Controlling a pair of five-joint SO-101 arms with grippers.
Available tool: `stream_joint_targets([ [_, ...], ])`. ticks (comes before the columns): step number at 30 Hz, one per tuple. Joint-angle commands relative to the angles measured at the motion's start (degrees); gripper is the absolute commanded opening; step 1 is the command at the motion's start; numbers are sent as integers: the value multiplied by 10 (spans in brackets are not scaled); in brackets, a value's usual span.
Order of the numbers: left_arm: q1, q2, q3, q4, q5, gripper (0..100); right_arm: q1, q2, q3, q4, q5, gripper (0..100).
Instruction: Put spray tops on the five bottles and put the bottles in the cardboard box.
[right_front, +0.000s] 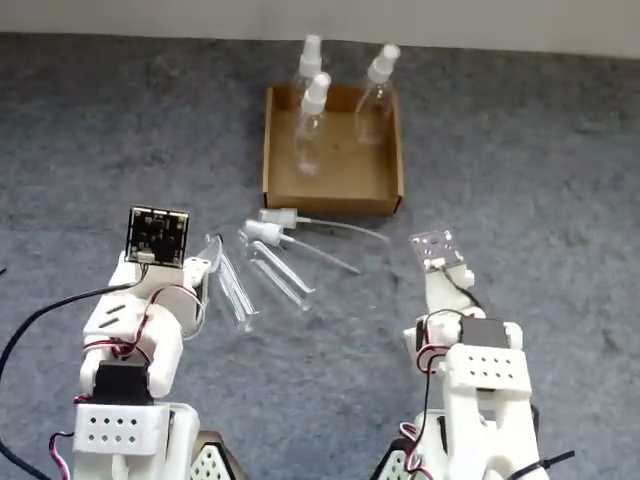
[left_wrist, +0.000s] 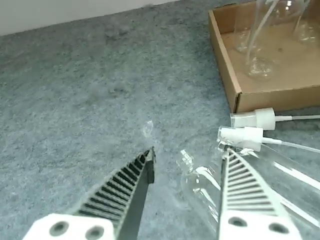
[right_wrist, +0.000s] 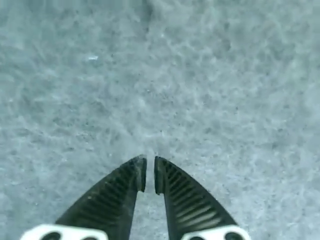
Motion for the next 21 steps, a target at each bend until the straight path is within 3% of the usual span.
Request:
stream_joint_targets([
  [1, 13, 4, -36, 24, -6, 168, 5, -14, 5, -20, -11, 14],
  [5, -41, 4, -32, 58, -9, 168, 5, -14, 7, -20, -11, 14],
  [10, -182, -3, 10, 69, -76, 168, -31, -14, 19, -23, -14, 14],
  [13, -260, -3, 39, 69, -76, 171, -52, -14, 43, -52, -14, 9],
  [16, -269, -3, 85, 67, -76, 171, -53, -14, 72, -106, -15, 9],
  [21, -249, -3, 166, -31, -79, 171, -53, -14, 106, -120, -13, 9],
])
